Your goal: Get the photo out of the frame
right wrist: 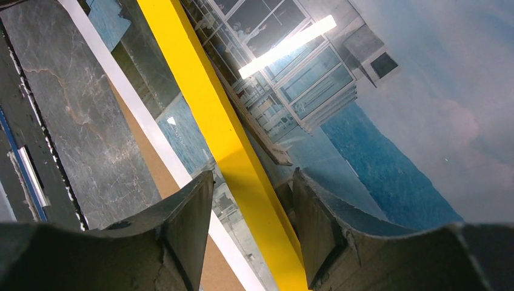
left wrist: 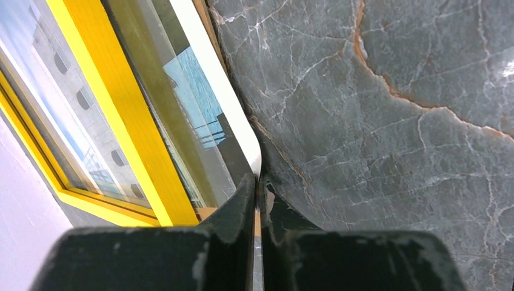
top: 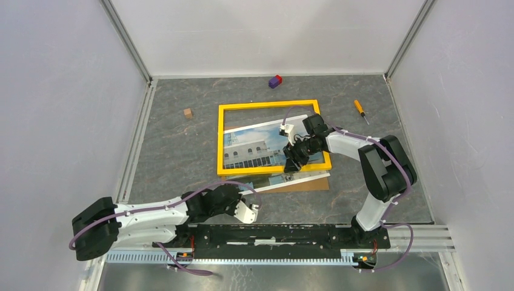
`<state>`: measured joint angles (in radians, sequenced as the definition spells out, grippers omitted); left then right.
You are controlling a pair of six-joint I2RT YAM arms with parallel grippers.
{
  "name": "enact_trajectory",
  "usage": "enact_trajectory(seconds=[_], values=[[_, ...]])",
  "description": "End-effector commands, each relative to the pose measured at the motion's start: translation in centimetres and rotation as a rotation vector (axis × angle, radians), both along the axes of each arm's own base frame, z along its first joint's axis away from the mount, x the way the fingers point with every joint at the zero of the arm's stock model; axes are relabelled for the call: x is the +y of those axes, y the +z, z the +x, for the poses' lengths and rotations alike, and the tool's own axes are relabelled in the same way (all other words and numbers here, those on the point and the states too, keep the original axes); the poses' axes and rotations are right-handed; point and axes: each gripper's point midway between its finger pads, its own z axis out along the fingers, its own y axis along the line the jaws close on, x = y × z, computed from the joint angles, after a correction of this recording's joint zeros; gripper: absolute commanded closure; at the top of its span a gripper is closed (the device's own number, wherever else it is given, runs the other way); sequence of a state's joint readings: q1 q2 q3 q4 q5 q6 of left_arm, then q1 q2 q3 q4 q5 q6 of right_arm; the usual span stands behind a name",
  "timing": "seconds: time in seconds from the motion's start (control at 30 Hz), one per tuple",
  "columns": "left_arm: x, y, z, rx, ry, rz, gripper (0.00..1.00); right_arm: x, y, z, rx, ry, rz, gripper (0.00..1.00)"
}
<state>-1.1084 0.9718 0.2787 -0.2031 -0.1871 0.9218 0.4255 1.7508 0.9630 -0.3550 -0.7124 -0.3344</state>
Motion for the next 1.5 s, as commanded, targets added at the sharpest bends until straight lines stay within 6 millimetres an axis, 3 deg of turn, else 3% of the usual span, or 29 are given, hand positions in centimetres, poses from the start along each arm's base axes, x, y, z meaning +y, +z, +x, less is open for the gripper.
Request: enact_trajectory(seconds=[0.0, 0.1, 0.47, 0.73, 0.87, 0.97, 1.07, 1.17, 1.33, 1.47], values=[[-2.8, 3.2, 1.6, -0.052, 0.059, -0.141, 0.87, -0.2, -1.2, 0.0, 0.012, 0.001, -0.042, 0.43], [-3.1, 3.9, 2.0, -0.064, 0.073, -0.161, 0.78, -0.1, -1.1, 0.0, 0.009, 0.005, -0.040, 0.43], [-3.7, 3.9, 2.2, -0.033, 0.103, -0.151, 0.77, 0.0, -0.9, 0.0, 0.008, 0.008, -0.031, 0.44], [-3.2, 3.6, 1.6, 0.020, 0.120, -0.091, 0.98, 0.3, -0.4, 0.0, 0.006, 0.010, -0.015, 0.44], [-2.9, 4.1, -1.1, 0.155, 0.034, -0.048, 0.98, 0.5, 0.7, 0.4, -0.015, 0.016, 0.003, 0.43], [-3.3, 6.0, -3.2, 0.224, -0.055, -0.105, 0.98, 0.7, 2.4, 0.7, -0.037, 0.033, 0.042, 0.36], [-3.3, 8.0, -4.6, 0.264, -0.094, -0.148, 0.98, 0.4, 4.2, 1.4, -0.093, 0.027, 0.065, 0.28], [-2.7, 8.7, -5.1, 0.288, -0.078, -0.151, 0.98, 0.2, 5.1, 2.1, -0.130, 0.017, 0.068, 0.27], [-1.6, 6.5, -3.0, 0.209, 0.032, -0.102, 0.98, 0.1, 3.2, 1.4, -0.067, 0.020, 0.051, 0.29], [-1.8, 5.4, -1.2, 0.161, 0.132, -0.098, 0.97, 0.0, 1.8, 0.7, -0.015, 0.024, 0.043, 0.31]])
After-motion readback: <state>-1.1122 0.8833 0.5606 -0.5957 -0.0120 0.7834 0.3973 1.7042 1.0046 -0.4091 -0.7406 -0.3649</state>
